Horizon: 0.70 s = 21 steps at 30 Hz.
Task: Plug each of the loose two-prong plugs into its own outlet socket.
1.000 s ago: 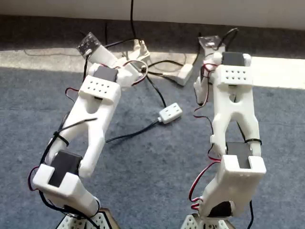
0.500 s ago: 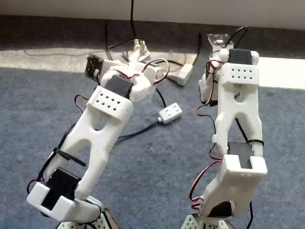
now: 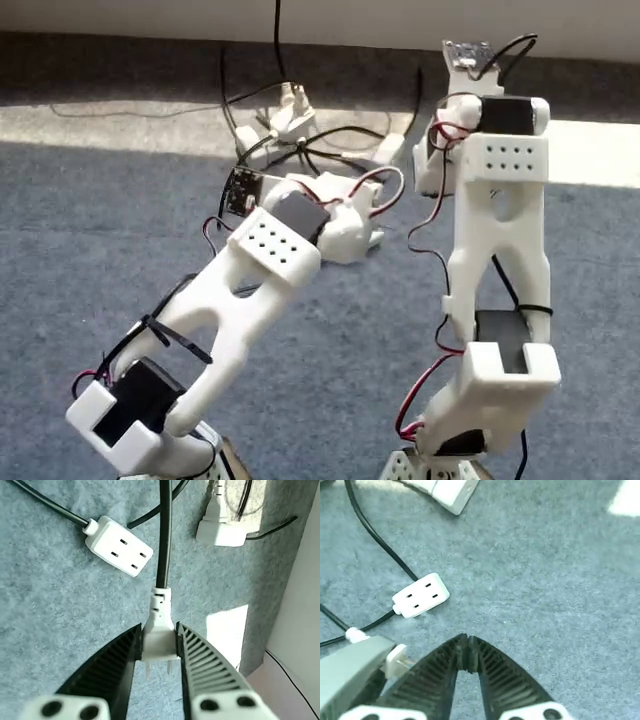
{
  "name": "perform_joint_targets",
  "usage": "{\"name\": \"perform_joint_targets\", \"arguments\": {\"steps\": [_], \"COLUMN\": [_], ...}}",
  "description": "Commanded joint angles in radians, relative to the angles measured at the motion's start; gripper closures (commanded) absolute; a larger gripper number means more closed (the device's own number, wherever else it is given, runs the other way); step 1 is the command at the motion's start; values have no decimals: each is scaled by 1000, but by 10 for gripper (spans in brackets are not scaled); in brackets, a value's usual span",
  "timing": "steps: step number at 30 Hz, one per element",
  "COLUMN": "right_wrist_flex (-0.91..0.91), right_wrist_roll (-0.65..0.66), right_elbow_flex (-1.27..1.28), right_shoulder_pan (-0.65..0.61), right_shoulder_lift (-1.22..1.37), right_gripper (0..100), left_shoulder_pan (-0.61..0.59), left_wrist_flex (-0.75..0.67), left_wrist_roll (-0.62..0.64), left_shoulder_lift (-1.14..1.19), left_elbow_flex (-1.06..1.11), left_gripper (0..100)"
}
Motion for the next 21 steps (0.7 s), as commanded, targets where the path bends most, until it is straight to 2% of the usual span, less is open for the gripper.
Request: {"name": "perform_joint_targets", "arguments": {"steps": [1,6,11,15,21], "right_wrist_flex": [30,-137,-470,-737,-911], "right_wrist_roll": [-9,-9,-11,-80,-77], "right_elbow_flex": [48,259,591,855,1072], "right_shoulder_pan": [-56,-81,-79,-77,-84], "right_shoulder_lift": [-137,-257,-360,-469,-667], "right_gripper": [991,991,991,991,991], "left_shoulder_pan": [21,45,54,47,53], "left_wrist_flex": [-51,-91,-89,-89,-94], "left_wrist_roll": [8,8,8,8,8], "left_shoulder_lift": [-48,-50,-130,-206,-252], "left_elbow_flex": [-15,-15,-5,15,71], "left_gripper": [990,992,991,991,991]}}
